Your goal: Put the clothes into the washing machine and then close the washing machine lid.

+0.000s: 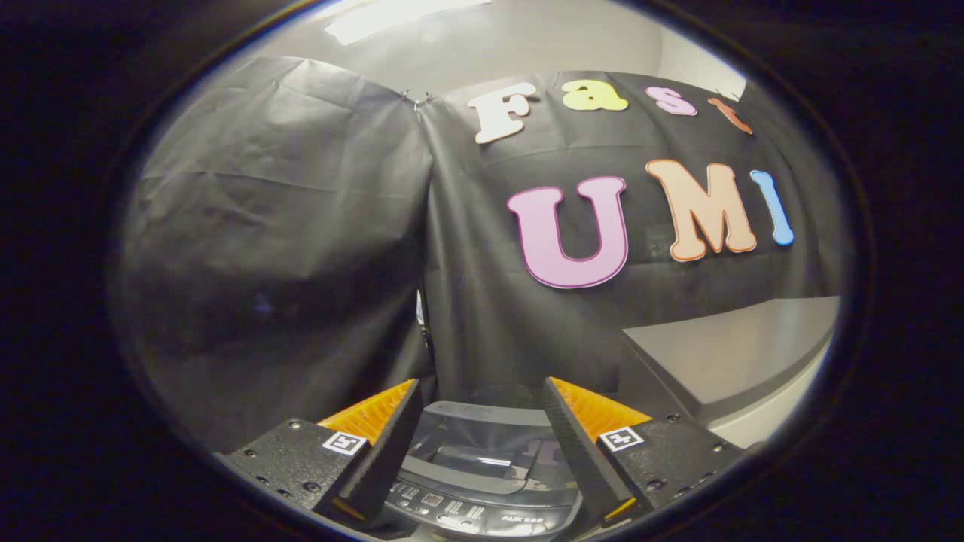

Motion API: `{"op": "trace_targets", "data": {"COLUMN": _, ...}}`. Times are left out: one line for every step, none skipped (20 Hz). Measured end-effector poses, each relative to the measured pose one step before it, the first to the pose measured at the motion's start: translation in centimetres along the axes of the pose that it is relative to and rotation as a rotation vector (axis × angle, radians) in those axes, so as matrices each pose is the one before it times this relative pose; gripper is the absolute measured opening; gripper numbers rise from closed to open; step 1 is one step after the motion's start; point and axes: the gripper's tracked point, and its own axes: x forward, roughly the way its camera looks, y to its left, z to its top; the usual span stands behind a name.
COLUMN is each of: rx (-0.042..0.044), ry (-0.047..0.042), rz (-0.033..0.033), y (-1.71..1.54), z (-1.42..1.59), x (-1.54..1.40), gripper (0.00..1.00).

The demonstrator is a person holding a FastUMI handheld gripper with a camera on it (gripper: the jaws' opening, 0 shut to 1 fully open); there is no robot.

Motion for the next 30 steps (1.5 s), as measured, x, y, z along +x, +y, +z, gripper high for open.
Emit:
{"op": "trace_targets", "data": {"rx": 0.00072, "ry": -0.01646, "rz": 0.00164, "y": -0.383, "z": 0.632, "x": -1.44, "gripper": 0.97}}
{"op": "trace_targets", "data": {"rx": -0.00605, "ry": -0.01678, "rz": 0.00363, "y": -0.403, "z": 0.427, "x": -1.376, "gripper": 0.97}}
{"op": "trace_targets", "data": {"rx": -0.01105, "ry": -0.02193, "rz": 0.00753, "y": -0.22, "z": 0.642, "x": -1.329, "gripper": 0.97}}
{"op": "trace_targets", "data": {"rx": -0.00929, "ry": -0.01926, "rz": 0.0002, "y": -0.337, "z": 0.563, "x": -1.65, "gripper": 0.97}}
{"op": "trace_targets", "data": {"rx": -0.01058, "ry": -0.01137, "rz": -0.00918, "y": -0.532, "z": 0.082, "x": -1.52, "gripper": 0.97}}
{"op": "trace_targets", "data": {"rx": -0.01151, "ry": -0.00816, "rz": -0.0195, "y": -0.966, "z": -0.126, "x": -1.285, "gripper": 0.97}}
{"op": "trace_targets", "data": {"rx": -0.01349, "ry": -0.00954, "rz": -0.01951, "y": -0.773, "z": 0.011, "x": -1.423, "gripper": 0.97}}
{"op": "trace_targets", "data": {"rx": -0.01473, "ry": -0.00708, "rz": -0.02187, "y": -0.835, "z": 0.222, "x": -1.376, "gripper": 0.97}}
{"op": "trace_targets", "data": {"rx": -0.0127, "ry": -0.00582, "rz": -0.0264, "y": -0.868, "z": 0.14, "x": -1.191, "gripper": 0.97}}
{"op": "trace_targets", "data": {"rx": -0.01274, "ry": -0.00451, "rz": -0.02583, "y": -0.814, "z": 0.432, "x": -1.423, "gripper": 0.97}}
{"op": "trace_targets", "data": {"rx": -0.01651, "ry": -0.00032, "rz": -0.02309, "y": -0.727, "z": 0.235, "x": -1.177, "gripper": 0.97}}
{"op": "trace_targets", "data": {"rx": -0.02499, "ry": -0.0034, "rz": -0.02049, "y": -0.559, "z": 0.287, "x": -0.832, "gripper": 0.97}}
{"op": "trace_targets", "data": {"rx": -0.02365, "ry": 0.00115, "rz": -0.02473, "y": -0.257, "z": 0.276, "x": -0.751, "gripper": 0.97}}
{"op": "trace_targets", "data": {"rx": -0.02702, "ry": 0.00247, "rz": -0.02832, "y": -0.504, "z": 0.068, "x": -0.659, "gripper": 0.97}}
{"op": "trace_targets", "data": {"rx": -0.03137, "ry": 0.00543, "rz": -0.02407, "y": -0.294, "z": -0.298, "x": -0.572, "gripper": 0.97}}
{"op": "trace_targets", "data": {"rx": -0.04012, "ry": 0.00927, "rz": -0.02014, "y": -0.322, "z": -0.278, "x": -0.396, "gripper": 0.97}}
{"op": "trace_targets", "data": {"rx": -0.0341, "ry": 0.01013, "rz": -0.0236, "y": -0.392, "z": -0.553, "x": -0.487, "gripper": 0.97}}
{"op": "trace_targets", "data": {"rx": -0.02629, "ry": 0.01288, "rz": -0.02175, "y": -0.287, "z": -0.513, "x": -0.456, "gripper": 0.97}}
{"op": "trace_targets", "data": {"rx": -0.01012, "ry": 0.01397, "rz": -0.01905, "y": -0.201, "z": -0.701, "x": -0.305, "gripper": 0.97}}
{"op": "trace_targets", "data": {"rx": 0.00586, "ry": 0.01248, "rz": -0.00549, "y": 0.251, "z": -0.505, "x": 0.064, "gripper": 0.97}}
{"op": "trace_targets", "data": {"rx": 0.01614, "ry": 0.01573, "rz": 0.01093, "y": 0.571, "z": -0.412, "x": -0.117, "gripper": 0.97}}
{"op": "trace_targets", "data": {"rx": 0.02481, "ry": 0.01486, "rz": 0.01831, "y": 0.627, "z": -0.608, "x": -0.134, "gripper": 0.96}}
{"op": "trace_targets", "data": {"rx": 0.0321, "ry": 0.00928, "rz": 0.01908, "y": 0.733, "z": -0.351, "x": -0.18, "gripper": 0.96}}
{"op": "trace_targets", "data": {"rx": 0.04147, "ry": -0.00023, "rz": 0.01583, "y": 0.516, "z": -0.17, "x": -0.242, "gripper": 0.96}}
{"op": "trace_targets", "data": {"rx": 0.03028, "ry": 0.00148, "rz": 0.01456, "y": 0.297, "z": -0.073, "x": 0.097, "gripper": 0.97}}
{"op": "trace_targets", "data": {"rx": 0.02503, "ry": -0.00029, "rz": 0.00347, "y": 0.001, "z": -0.012, "x": -0.028, "gripper": 0.97}}
{"op": "trace_targets", "data": {"rx": 0.01133, "ry": -0.00114, "rz": -0.00299, "y": -0.218, "z": -0.036, "x": -0.067, "gripper": 0.97}}
{"op": "trace_targets", "data": {"rx": -0.00084, "ry": -0.00627, "rz": -0.00828, "y": -0.33, "z": 0.229, "x": 0.066, "gripper": 0.97}}
{"op": "trace_targets", "data": {"rx": -0.00223, "ry": -0.01018, "rz": -0.00909, "y": -0.382, "z": 0.276, "x": 0.056, "gripper": 0.97}}
{"op": "trace_targets", "data": {"rx": 0.0008, "ry": -0.01404, "rz": -0.00108, "y": -0.248, "z": 0.464, "x": 0.14, "gripper": 0.97}}
